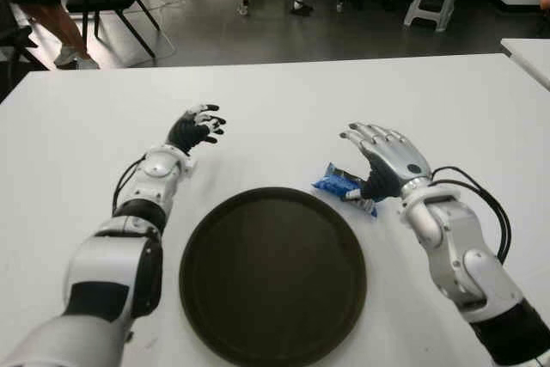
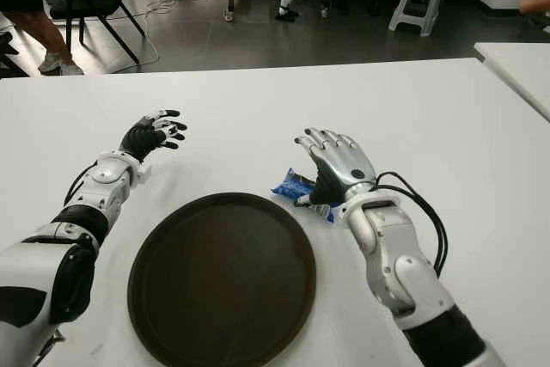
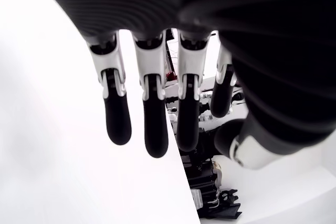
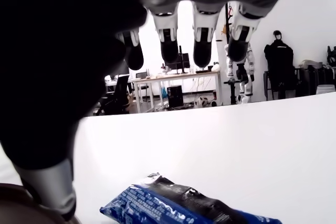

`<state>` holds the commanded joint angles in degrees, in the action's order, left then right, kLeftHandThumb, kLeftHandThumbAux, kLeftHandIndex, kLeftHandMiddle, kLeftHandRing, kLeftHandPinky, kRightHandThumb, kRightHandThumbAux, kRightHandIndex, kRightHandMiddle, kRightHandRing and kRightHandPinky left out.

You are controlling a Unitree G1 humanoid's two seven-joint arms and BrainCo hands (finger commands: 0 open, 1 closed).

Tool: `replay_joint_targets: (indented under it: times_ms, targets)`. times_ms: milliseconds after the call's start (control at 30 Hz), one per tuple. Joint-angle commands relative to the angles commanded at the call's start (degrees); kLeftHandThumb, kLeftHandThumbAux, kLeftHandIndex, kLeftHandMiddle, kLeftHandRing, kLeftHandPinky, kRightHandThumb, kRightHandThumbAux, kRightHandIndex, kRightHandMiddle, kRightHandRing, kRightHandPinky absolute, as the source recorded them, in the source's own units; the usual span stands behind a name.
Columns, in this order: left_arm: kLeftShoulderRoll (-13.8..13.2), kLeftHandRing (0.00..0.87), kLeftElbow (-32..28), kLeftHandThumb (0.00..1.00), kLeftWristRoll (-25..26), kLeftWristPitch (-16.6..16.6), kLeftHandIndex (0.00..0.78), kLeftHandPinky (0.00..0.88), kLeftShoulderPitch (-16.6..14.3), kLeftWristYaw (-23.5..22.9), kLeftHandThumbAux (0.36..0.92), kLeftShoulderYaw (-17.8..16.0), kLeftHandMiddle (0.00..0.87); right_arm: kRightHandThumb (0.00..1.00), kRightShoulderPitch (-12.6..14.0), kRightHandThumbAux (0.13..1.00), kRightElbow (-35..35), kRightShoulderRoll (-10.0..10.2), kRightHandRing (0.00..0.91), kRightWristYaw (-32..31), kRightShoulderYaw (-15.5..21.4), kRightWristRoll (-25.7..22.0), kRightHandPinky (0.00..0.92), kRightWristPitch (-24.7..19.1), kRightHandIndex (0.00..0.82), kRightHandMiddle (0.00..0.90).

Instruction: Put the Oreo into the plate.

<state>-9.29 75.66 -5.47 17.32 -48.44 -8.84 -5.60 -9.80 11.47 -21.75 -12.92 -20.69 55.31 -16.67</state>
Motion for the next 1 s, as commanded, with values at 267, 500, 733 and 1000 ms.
replay_joint_targets:
  times_ms: [267,500,733,1000]
  targets:
    - [-0.03,0.367,-0.04,0.103,0.08,-0.05,0.231,0.397,-0.04,-0.12,0.640,-0.07,0.365,0.000,0.56,0.750,-0.23,0.84,0.068,1.24,-0.05,0.01,0.080,0.02,0.054,0.071]
    - [-0.12,0.360,-0.03,0.107,0.06,-0.01,0.221,0.395,0.00,0.00,0.641,-0.05,0.357,0.000,0.72,0.764,-0.18,1.54,0.060,1.61,-0.28,0.58,0.069,-0.37,0.048,0.063]
    - [-0.21,0.376,-0.01,0.091,0.03,-0.07,0.220,0.401,-0.06,-0.14,0.655,-0.02,0.363,0.000,0.95,0.751,-0.88,2.49,0.054,1.99,-0.73,1.06,0.063,-1.03,0.052,0.062]
    - [-0.22,0.374,-0.12,0.066,0.03,0.02,0.229,0.398,-0.14,-0.44,0.660,0.05,0.360,0.000,0.85,0.753,-1.21,3.01,0.067,1.75,-0.98,0.84,0.077,-1.48,0.061,0.074]
